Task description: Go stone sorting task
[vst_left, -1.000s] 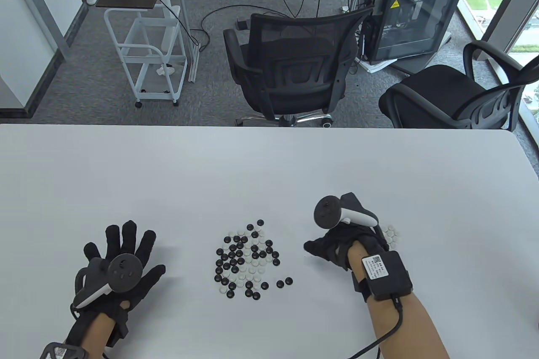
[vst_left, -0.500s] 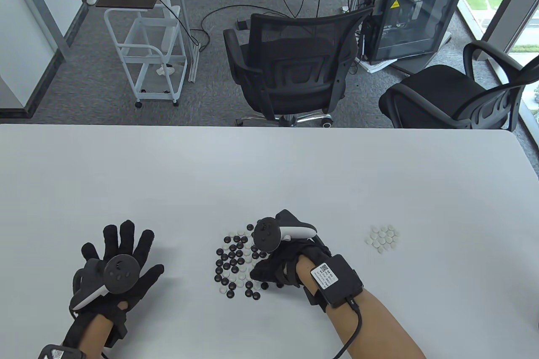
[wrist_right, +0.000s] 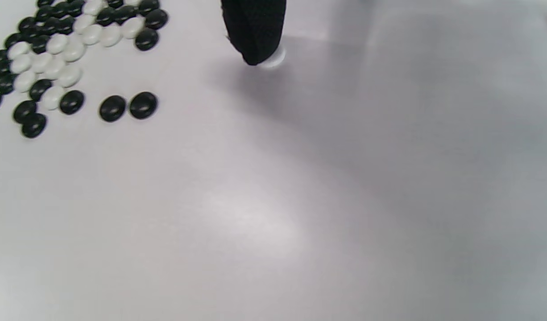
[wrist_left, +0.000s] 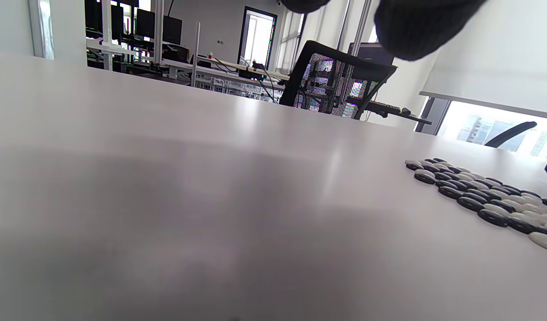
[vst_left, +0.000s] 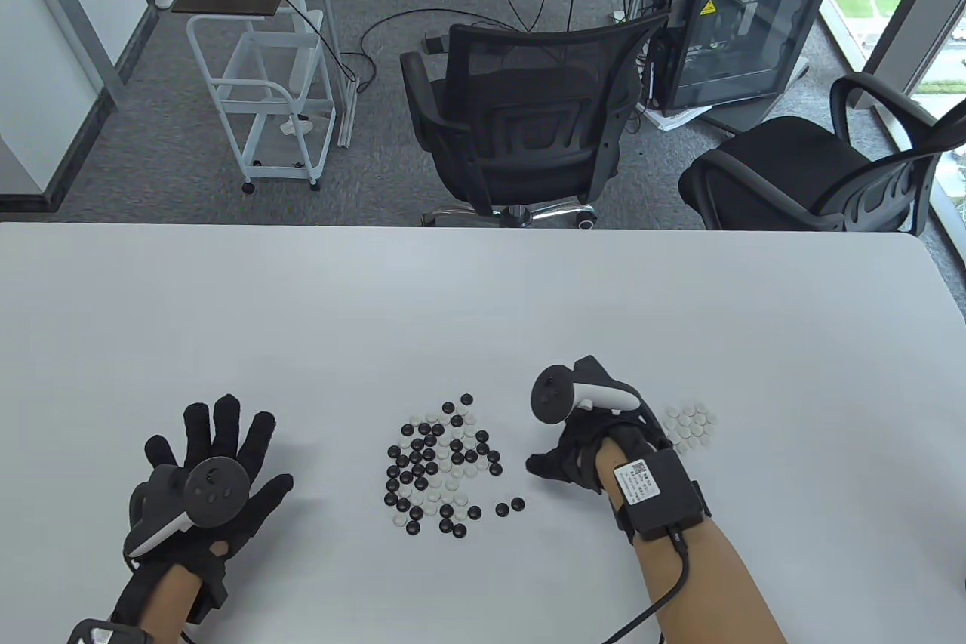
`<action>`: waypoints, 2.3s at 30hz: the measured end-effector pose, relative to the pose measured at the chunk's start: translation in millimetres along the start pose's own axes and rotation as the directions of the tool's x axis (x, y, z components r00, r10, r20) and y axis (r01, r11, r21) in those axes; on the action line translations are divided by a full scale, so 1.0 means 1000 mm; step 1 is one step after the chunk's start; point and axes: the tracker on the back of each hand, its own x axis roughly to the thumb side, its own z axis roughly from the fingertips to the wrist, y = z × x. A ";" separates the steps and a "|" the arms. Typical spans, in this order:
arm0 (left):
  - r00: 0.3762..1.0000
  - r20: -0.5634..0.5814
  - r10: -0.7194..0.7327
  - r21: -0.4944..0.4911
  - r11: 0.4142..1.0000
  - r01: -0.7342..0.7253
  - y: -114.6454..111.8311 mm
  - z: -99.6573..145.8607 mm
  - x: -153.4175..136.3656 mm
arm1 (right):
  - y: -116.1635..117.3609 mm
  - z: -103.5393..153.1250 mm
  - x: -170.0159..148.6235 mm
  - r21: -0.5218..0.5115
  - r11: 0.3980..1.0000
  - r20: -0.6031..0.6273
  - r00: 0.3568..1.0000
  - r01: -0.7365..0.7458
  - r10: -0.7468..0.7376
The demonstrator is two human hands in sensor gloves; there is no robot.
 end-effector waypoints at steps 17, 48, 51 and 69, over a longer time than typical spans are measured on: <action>1.000 -0.004 -0.014 -0.017 1.000 0.014 -0.002 -0.001 0.003 | 0.005 0.031 -0.102 -0.114 0.980 -0.244 0.952 0.161 -0.184; 0.999 0.048 -0.008 0.060 0.998 0.005 0.011 0.010 0.012 | 0.002 0.105 0.019 -0.641 0.763 0.165 0.956 -0.085 0.244; 0.998 0.063 -0.017 0.081 0.997 0.012 0.013 0.013 0.017 | 0.019 0.100 0.015 -0.695 0.715 0.172 0.951 -0.068 0.258; 0.998 0.055 -0.026 0.036 0.999 0.024 0.001 0.007 0.017 | 0.070 0.066 -0.005 -0.715 0.698 0.200 0.945 -0.040 0.259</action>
